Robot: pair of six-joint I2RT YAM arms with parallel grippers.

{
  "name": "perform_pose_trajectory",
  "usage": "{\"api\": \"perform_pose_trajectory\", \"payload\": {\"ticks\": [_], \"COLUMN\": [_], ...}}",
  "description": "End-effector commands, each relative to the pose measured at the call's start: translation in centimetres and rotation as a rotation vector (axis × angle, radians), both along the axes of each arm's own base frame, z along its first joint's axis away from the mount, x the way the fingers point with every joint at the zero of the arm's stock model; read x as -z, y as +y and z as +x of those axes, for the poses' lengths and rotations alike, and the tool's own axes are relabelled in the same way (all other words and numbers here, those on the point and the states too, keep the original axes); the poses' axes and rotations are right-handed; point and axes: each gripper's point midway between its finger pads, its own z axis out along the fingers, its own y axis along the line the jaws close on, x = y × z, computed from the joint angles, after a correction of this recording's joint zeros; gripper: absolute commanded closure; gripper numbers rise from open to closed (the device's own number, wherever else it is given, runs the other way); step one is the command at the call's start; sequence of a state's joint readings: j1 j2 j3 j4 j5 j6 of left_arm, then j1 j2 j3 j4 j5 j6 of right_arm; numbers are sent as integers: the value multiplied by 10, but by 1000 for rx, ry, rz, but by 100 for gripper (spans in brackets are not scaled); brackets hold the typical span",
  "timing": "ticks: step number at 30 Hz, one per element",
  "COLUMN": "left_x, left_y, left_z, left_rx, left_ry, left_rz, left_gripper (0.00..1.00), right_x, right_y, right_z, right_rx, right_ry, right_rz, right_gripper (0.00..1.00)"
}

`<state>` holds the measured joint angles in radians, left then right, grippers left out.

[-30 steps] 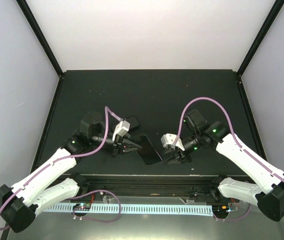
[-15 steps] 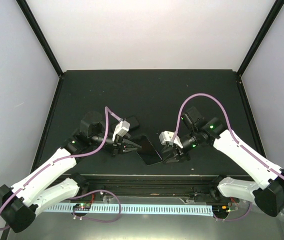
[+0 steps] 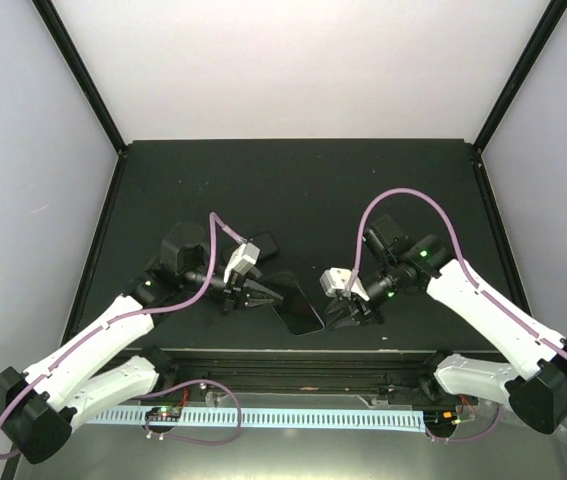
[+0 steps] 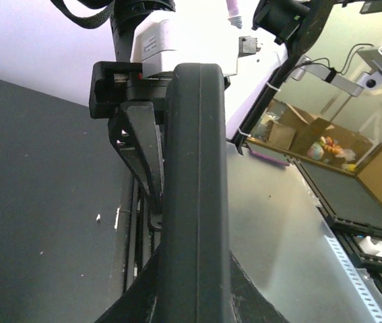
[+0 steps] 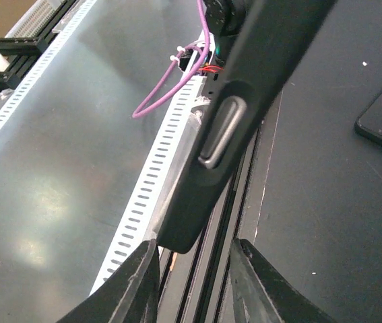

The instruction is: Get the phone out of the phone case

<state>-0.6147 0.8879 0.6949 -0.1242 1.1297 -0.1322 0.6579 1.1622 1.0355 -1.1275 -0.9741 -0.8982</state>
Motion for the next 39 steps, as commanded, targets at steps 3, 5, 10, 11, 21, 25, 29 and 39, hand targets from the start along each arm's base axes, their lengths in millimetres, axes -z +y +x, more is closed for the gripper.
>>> {"api": "perform_pose_trajectory", "payload": {"ticks": [3,5,10,11,21,25,29,39], "left_x": [-20,-19,-19,-19,-21,-22,-21,-21], "left_y": [0,-1,-1,-1,1,1,0,0], "left_z": [-31,-30,-27,-25,-2,-4,-8,-9], "left_rx": [182,172,148,135,-57,-45,-10,2], "left_ry": [-13,-20,-37,-40,-132,-122,-108,-106], "left_rz": [-71,-67,-60,-54,-15,-27,-29,-32], "left_gripper": [99,99,99,98,98,99,99,98], "right_x": [-11,-15,-18,-19,-10,-6,-2,2], "right_y": [1,2,3,2,-4,-1,1,3], "right_z": [5,4,1,-1,-16,-5,1,3], "right_rx": [-6,-20,-24,-26,-56,-9,15,25], "right_ry": [-102,-87,-73,-71,11,-32,-44,-21], "right_rz": [35,42,63,65,42,25,12,-2], "right_gripper": [72,69,60,58,42,50,56,52]}}
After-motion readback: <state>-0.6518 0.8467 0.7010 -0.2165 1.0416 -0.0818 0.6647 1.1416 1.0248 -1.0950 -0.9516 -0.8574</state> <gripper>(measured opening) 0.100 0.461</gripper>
